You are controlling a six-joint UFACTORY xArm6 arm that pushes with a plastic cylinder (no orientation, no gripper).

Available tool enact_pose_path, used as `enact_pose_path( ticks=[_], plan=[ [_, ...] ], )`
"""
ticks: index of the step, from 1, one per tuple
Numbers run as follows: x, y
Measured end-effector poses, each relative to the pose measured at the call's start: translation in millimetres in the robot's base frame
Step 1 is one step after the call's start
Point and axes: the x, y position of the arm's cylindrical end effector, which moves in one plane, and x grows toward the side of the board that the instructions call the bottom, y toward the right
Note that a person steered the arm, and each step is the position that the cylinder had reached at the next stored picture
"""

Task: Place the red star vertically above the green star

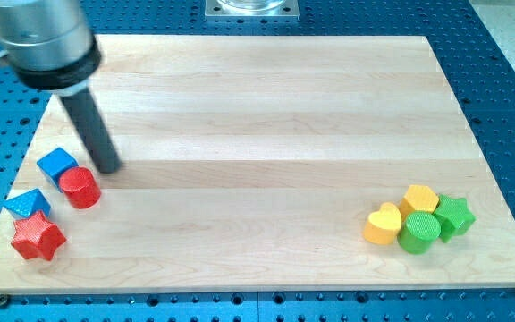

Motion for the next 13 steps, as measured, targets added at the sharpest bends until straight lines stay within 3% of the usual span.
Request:
enact_pose_path(
  ticks=[2,3,4,5,8,9,11,13],
  plan=[
    [-35.2,96.9],
    [-6.5,58.6],
    [93.5,39.2],
    [152.0,-3.4],
    [146.6,-138.8],
    [134.6,-102.6],
    [68.7,-41.0],
    [91.7,-13.0]
  ],
)
